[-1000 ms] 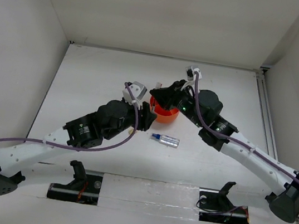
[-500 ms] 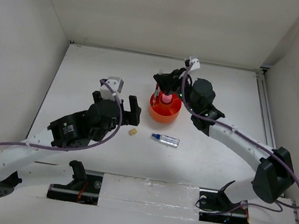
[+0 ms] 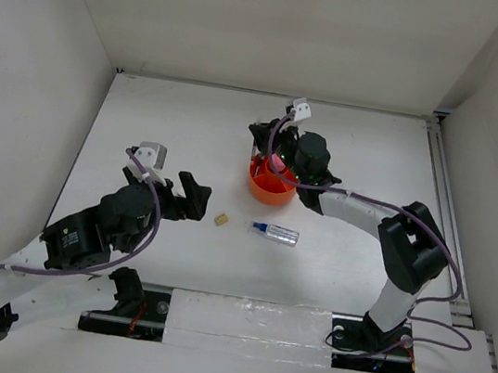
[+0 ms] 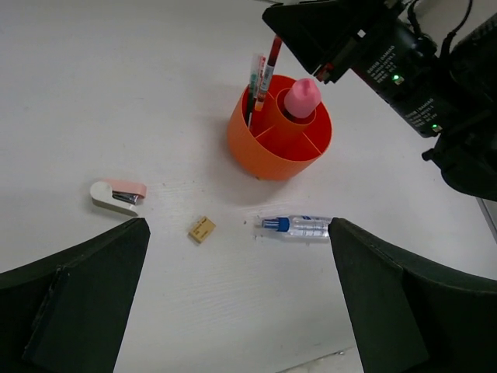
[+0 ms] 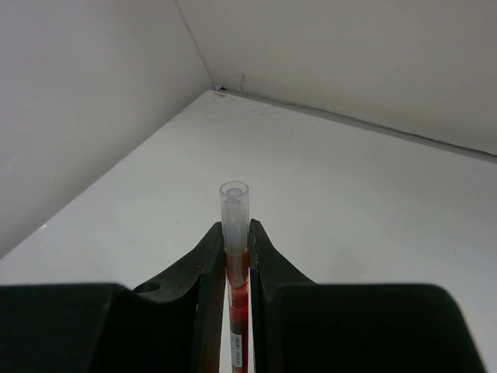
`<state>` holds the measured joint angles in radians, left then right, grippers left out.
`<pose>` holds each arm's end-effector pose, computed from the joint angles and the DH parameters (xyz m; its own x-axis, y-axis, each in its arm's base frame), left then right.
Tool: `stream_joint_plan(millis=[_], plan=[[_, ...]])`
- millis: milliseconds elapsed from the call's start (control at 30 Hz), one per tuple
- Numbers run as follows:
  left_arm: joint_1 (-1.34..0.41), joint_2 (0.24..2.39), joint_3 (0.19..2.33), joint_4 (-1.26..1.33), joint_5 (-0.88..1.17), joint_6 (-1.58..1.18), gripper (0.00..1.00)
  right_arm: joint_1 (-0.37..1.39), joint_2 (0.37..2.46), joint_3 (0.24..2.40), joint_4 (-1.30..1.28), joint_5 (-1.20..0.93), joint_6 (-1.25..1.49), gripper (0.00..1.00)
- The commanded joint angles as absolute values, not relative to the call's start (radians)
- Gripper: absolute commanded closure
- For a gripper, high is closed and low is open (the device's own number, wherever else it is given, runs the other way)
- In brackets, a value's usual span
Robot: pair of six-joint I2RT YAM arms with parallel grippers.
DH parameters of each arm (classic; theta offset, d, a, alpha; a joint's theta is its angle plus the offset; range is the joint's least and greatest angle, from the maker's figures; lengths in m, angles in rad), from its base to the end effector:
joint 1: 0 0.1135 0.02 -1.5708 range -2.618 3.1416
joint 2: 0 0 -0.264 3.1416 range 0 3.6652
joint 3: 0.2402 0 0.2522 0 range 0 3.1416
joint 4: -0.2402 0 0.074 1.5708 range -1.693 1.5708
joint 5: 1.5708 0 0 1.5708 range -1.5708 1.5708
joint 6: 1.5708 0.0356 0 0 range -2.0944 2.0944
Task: Sort the stationery into containers
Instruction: Place the pen in the storage box.
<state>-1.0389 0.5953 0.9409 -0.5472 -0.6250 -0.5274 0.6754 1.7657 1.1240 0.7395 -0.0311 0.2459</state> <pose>0.0749 -0.0863 0.3804 -0.2932 -0.3065 -0.9056 0.3016 0.8692 -0.3919 0.3211 0.2587 0.2846 -0.0841 0.2444 -0.9660 -0.6481 0.7230 0.2393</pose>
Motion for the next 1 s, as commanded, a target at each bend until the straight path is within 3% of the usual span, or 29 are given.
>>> stream_joint_plan(millis=[0,967], plan=[[-1.04,0.615,0.92,-0.486,-0.586,-0.485,0.0,0.661,1.776,1.173,0.87,-0.031,0.215,1.0],[-1.04,0.632,0.92,-0.468,-0.526,-0.457,0.0,0.634,1.838,1.074,0.911,-0.049,0.153,1.0]])
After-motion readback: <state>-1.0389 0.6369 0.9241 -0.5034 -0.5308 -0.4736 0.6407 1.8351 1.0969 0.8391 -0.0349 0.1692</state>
